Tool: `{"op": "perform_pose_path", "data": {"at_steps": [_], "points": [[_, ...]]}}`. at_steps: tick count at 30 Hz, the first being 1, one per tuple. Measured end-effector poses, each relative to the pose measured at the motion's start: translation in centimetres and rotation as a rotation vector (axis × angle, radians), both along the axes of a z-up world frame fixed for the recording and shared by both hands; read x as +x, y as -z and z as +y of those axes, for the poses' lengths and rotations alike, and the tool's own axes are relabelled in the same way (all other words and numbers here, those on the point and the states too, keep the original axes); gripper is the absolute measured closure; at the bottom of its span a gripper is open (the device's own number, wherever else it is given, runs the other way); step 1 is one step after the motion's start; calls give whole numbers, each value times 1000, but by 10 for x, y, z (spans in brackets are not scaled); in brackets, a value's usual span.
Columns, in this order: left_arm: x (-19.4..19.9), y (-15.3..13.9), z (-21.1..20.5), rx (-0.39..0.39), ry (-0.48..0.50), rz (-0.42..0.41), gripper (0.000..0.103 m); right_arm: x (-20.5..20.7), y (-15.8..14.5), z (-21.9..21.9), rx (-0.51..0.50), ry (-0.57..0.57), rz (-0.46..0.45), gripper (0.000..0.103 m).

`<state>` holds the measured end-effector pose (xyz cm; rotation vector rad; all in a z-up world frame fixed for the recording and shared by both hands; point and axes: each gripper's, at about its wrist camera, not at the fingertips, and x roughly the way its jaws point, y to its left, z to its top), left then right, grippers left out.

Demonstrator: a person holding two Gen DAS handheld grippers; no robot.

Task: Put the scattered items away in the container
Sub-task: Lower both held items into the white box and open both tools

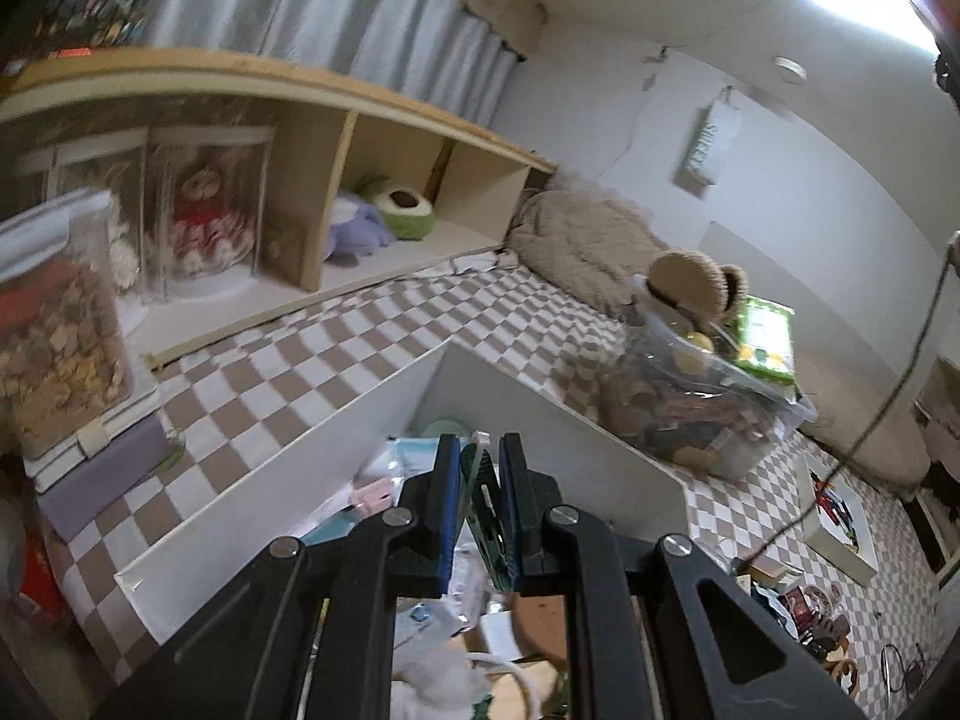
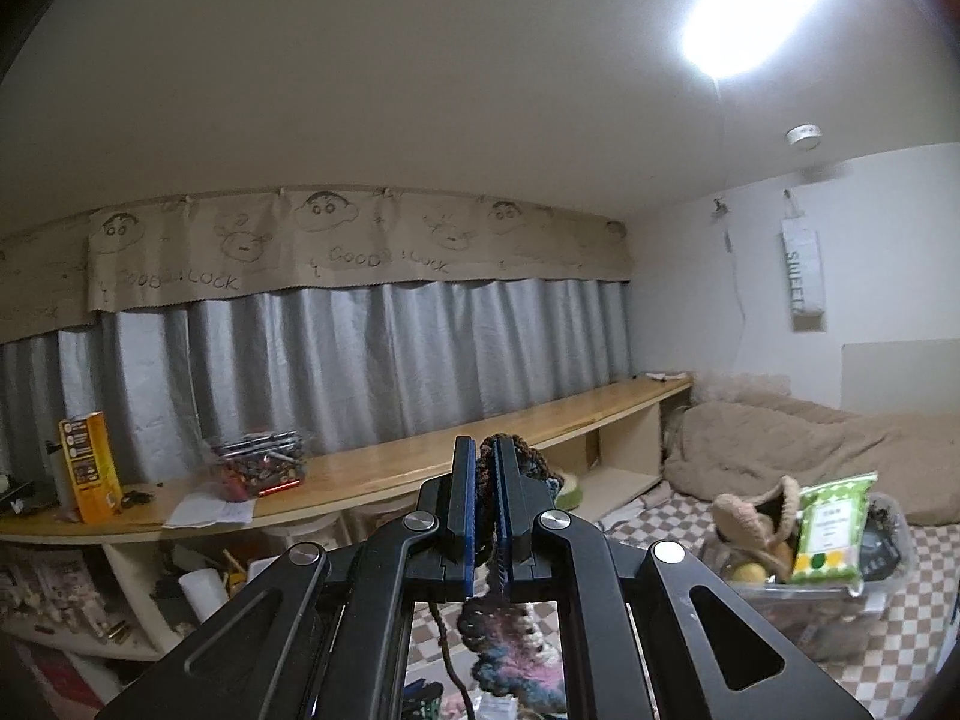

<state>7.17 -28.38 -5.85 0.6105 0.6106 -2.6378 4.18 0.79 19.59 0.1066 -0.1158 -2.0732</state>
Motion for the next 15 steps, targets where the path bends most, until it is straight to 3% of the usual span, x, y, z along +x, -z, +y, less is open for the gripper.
{"op": "perform_pose_path", "data": {"at_steps": [7, 15], "points": [[-8, 18, -13, 72, -1, -31, 90, -1, 25, -31, 69, -50, -44, 96], [-14, 22, -14, 106, 24, -19, 90, -14, 80, -64, 173, -92, -148, 96]]}}
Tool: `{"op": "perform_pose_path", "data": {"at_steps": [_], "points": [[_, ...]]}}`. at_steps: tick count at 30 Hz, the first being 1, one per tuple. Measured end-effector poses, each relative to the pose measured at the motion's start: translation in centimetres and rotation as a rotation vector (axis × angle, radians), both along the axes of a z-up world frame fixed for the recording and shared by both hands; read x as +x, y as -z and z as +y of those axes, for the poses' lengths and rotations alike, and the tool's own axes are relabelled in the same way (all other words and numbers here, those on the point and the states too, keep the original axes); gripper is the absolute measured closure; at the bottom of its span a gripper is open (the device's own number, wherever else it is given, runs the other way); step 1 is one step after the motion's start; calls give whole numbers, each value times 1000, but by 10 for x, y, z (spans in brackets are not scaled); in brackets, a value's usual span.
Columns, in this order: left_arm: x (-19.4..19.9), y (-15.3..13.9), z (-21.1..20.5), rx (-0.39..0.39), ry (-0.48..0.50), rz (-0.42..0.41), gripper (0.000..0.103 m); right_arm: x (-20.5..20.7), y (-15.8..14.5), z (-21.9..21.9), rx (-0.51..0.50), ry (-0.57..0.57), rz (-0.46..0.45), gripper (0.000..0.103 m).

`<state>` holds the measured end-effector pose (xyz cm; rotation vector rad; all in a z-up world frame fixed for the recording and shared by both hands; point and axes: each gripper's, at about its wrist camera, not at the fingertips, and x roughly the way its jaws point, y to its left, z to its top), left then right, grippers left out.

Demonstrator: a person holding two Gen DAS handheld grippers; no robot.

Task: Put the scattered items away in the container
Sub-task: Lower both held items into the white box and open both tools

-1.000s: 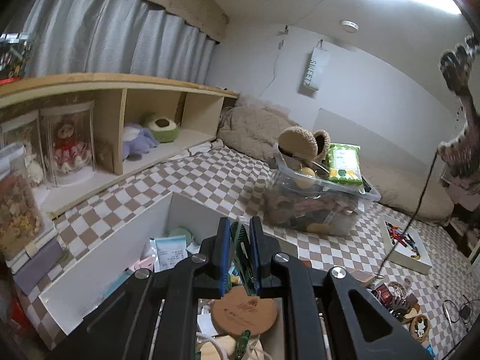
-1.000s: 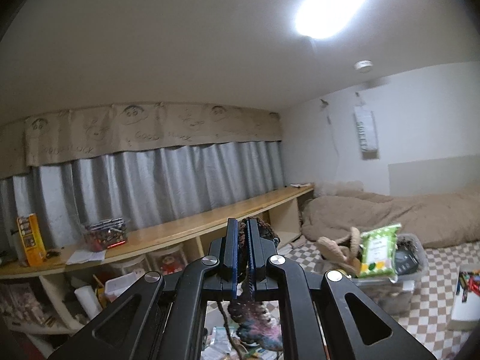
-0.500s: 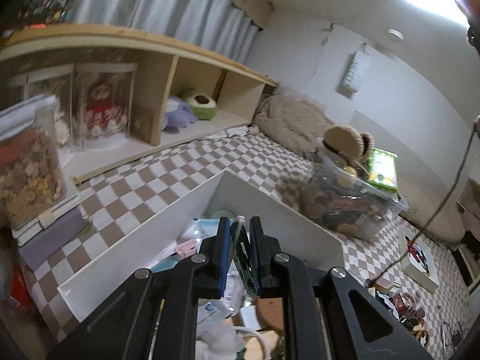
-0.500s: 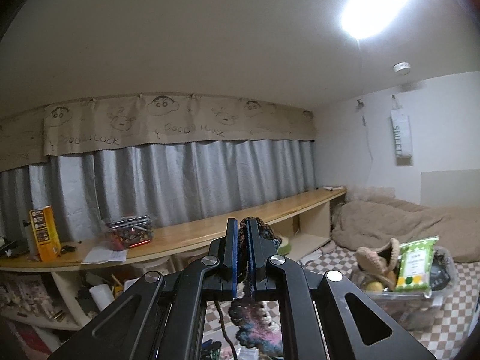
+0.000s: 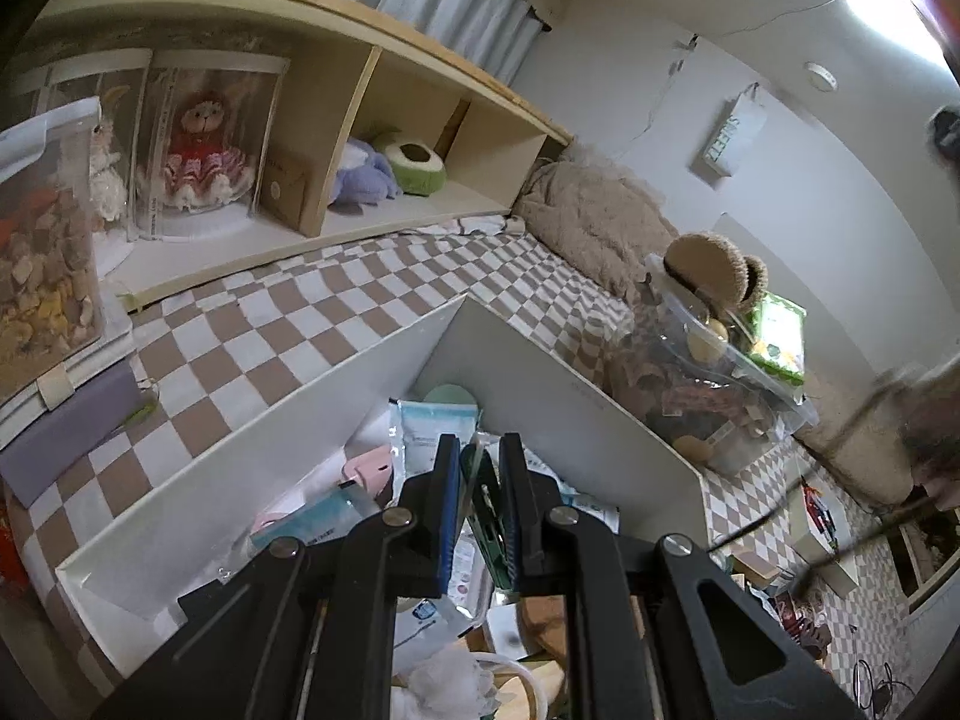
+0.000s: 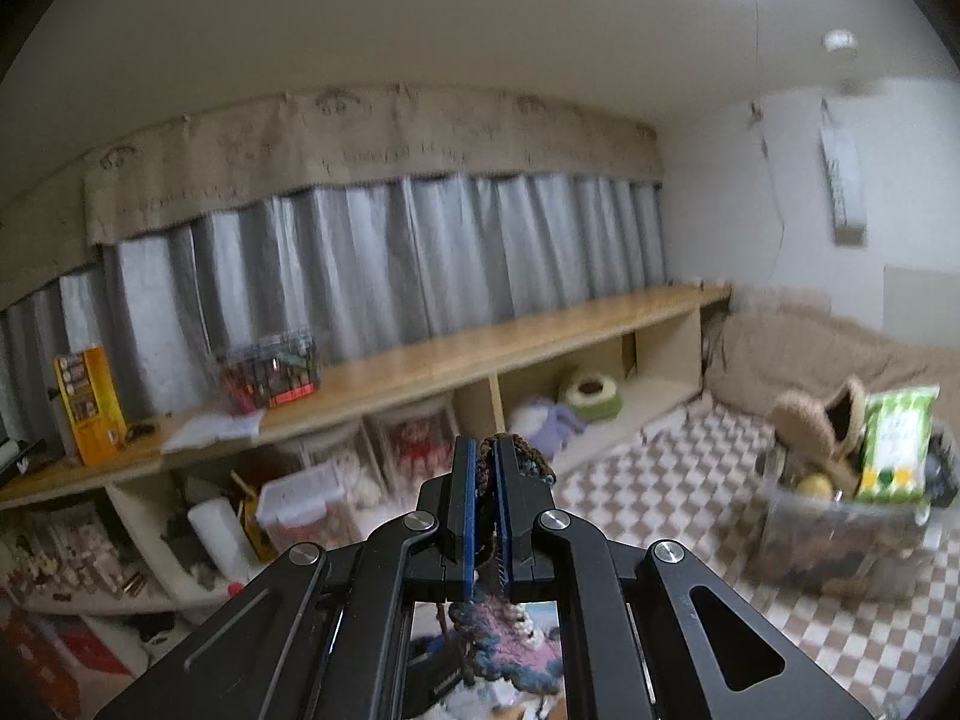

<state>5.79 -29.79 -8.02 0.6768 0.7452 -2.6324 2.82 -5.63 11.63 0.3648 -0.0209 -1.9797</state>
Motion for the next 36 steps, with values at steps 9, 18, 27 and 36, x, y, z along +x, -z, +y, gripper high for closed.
{"op": "perform_pose_path", "data": {"at_steps": [9, 18, 27, 36], "points": [[1, -1, -4, 38, -4, 36, 90, -44, 99, -32, 165, -22, -272, 96], [-13, -5, 2, 45, 29, 34, 90, -60, 180, -43, 312, -2, -386, 96], [-35, -1, 13, 48, 100, -17, 90, -65, 219, -38, 394, 31, -417, 96], [-38, 4, 14, 66, 96, -50, 39, -61, 217, -24, 374, 39, -420, 96]]}}
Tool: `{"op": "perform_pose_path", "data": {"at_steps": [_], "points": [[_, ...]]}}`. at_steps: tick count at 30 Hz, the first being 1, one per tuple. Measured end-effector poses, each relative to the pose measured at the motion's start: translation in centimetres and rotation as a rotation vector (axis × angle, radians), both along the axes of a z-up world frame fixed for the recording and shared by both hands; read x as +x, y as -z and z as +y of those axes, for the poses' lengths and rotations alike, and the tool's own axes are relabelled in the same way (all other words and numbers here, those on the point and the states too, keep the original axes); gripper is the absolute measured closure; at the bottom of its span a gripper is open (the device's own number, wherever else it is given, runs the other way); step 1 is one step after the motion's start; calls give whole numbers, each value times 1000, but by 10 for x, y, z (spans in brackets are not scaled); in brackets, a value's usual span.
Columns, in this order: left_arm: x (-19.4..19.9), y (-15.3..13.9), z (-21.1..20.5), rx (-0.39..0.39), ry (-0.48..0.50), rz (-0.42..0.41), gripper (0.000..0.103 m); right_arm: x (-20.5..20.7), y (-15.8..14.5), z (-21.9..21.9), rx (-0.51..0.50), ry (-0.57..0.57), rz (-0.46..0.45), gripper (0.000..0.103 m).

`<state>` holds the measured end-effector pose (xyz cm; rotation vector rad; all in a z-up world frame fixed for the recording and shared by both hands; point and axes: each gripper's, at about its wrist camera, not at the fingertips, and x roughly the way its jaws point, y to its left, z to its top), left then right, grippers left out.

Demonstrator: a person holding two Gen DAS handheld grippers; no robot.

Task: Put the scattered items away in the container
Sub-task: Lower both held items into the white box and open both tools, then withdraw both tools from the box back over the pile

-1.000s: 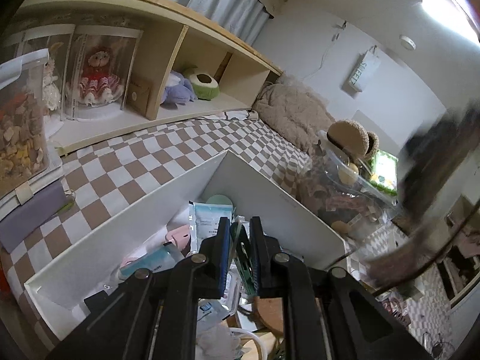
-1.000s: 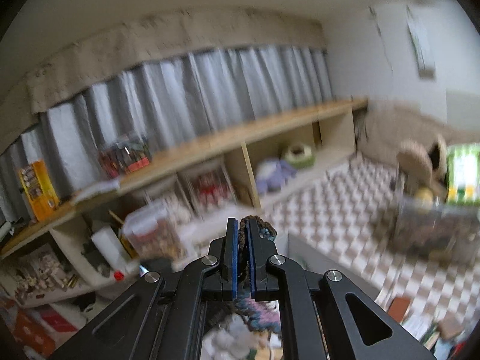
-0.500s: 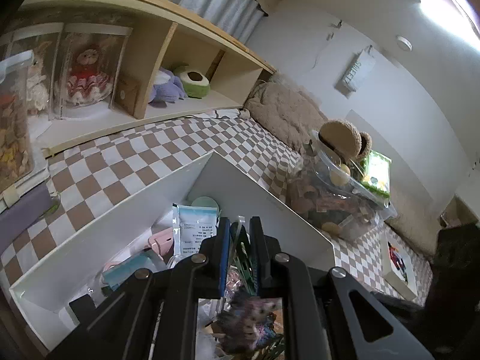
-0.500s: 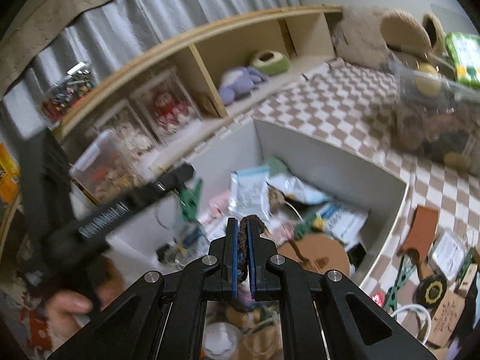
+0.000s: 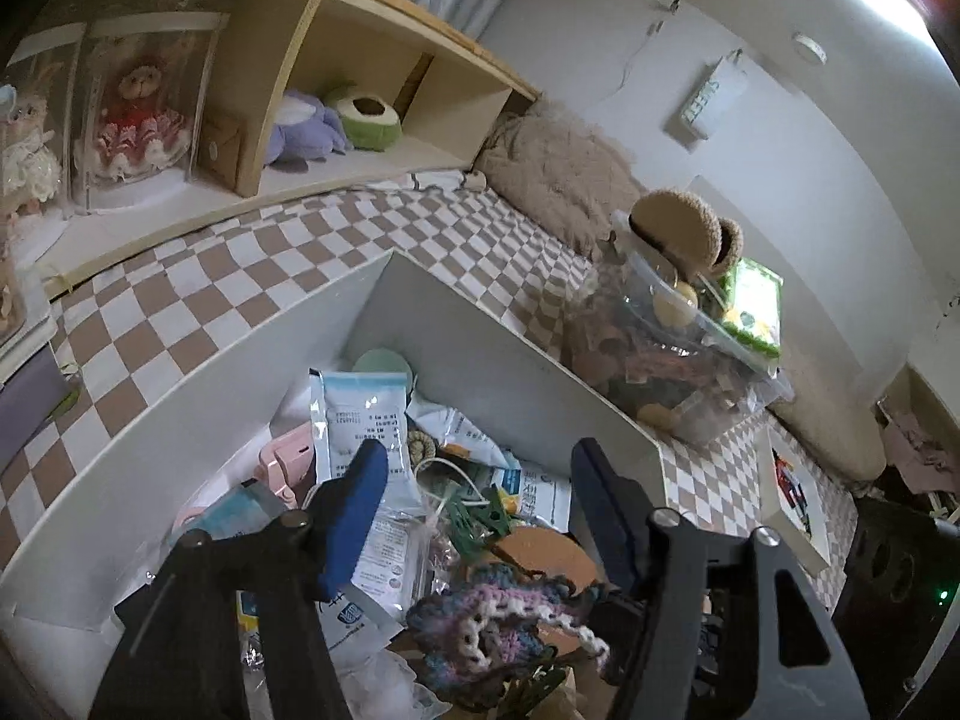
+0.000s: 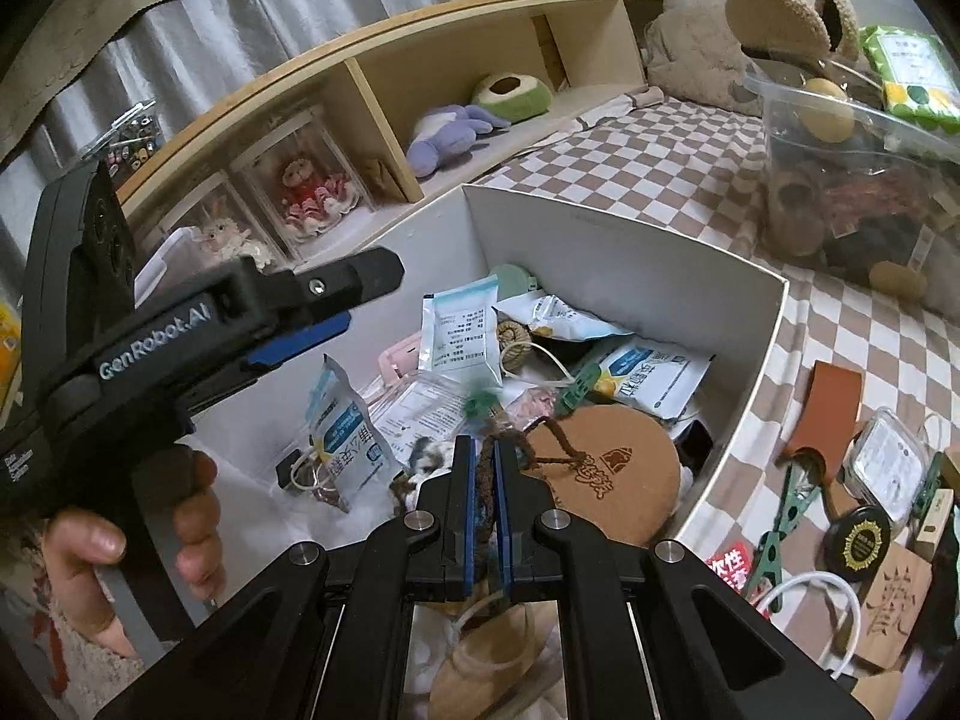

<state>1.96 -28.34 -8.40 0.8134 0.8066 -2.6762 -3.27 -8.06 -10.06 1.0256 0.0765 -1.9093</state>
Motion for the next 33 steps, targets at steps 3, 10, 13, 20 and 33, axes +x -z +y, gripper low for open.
{"op": "perform_pose_path", "data": {"at_steps": [3, 10, 13, 20, 33], "points": [[0, 0, 1, -7, -6, -3, 39, 2, -1, 1, -5, -2, -1, 96], [3, -3, 4, -50, -28, -1, 39, 3, -2, 2, 9, -2, 10, 96], [5, -5, 6, -74, -30, -3, 39, 0, -2, 5, 18, 20, 11, 96], [6, -6, 11, -104, -30, -7, 39, -2, -1, 14, 68, 40, 38, 79], [6, -9, 20, -123, -16, -4, 39, -2, -15, 28, -12, 47, 50, 11]]}}
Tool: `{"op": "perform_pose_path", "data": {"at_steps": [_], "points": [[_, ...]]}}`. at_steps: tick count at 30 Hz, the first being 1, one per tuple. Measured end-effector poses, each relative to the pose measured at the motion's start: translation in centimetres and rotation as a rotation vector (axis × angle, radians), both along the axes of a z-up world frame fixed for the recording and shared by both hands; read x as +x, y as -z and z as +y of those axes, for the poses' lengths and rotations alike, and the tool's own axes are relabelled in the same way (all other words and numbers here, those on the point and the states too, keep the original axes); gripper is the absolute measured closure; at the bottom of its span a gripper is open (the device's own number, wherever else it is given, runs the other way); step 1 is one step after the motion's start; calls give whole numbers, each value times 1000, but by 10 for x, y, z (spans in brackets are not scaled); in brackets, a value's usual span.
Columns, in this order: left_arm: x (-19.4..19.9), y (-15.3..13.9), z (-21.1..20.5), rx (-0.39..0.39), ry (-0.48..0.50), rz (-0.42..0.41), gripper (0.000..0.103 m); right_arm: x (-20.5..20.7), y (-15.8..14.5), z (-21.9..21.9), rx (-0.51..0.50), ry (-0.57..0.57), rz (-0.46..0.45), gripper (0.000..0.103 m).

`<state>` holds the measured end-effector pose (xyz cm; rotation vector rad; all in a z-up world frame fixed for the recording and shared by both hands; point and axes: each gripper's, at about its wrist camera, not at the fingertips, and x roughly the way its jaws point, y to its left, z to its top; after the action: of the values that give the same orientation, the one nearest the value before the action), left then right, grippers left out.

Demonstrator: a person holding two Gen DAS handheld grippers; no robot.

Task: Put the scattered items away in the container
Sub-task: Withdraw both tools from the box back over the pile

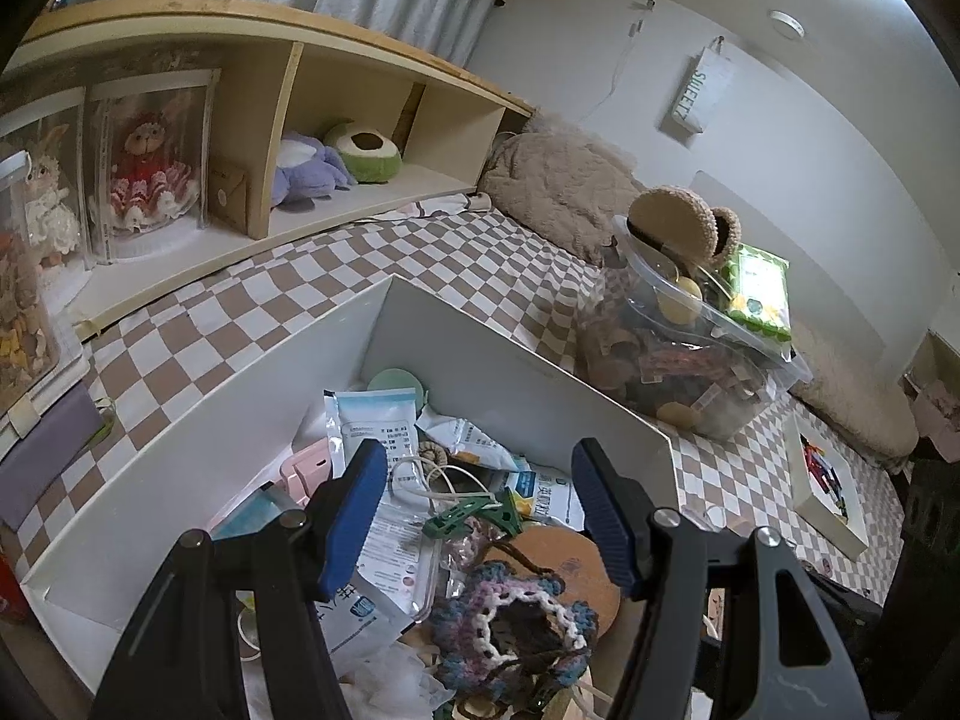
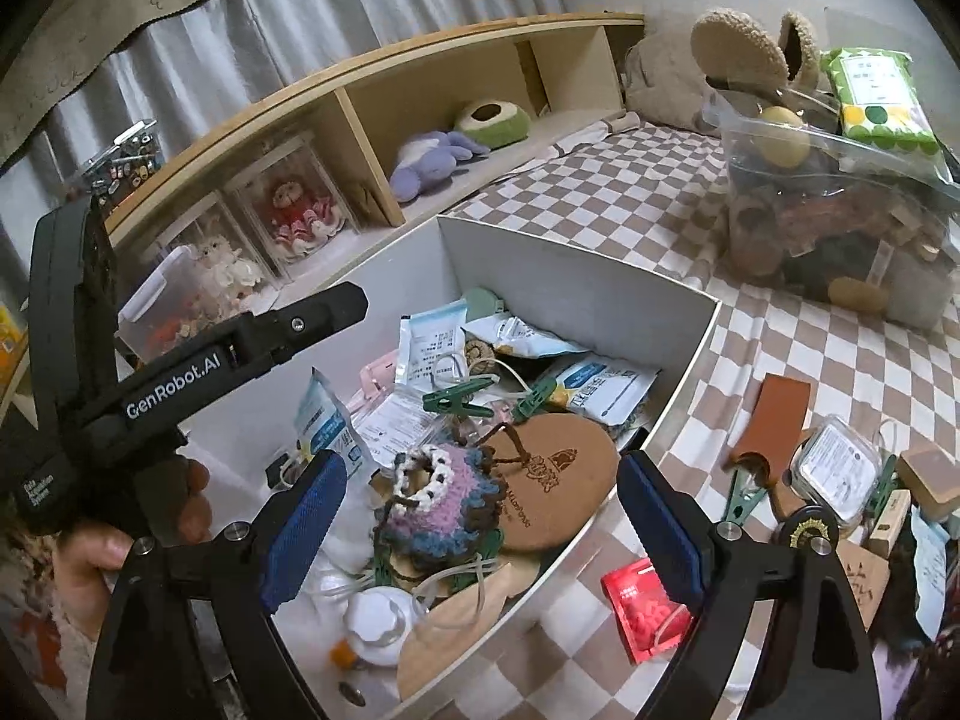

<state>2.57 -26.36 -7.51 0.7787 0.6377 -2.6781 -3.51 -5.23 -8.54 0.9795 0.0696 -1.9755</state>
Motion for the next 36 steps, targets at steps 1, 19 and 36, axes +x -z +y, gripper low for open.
{"op": "perform_pose_path", "data": {"at_steps": [1, 19, 36], "points": [[0, 0, 1, -3, 1, 0, 39, 0, 0, 1, -4, 1, 0, 11], [7, -18, 19, -100, -28, 14, 16, 4, -25, 31, -69, 77, 96, 0], [-1, -29, 67, -229, 34, -13, 0, -7, -32, 90, -41, 264, 227, 0]]}}
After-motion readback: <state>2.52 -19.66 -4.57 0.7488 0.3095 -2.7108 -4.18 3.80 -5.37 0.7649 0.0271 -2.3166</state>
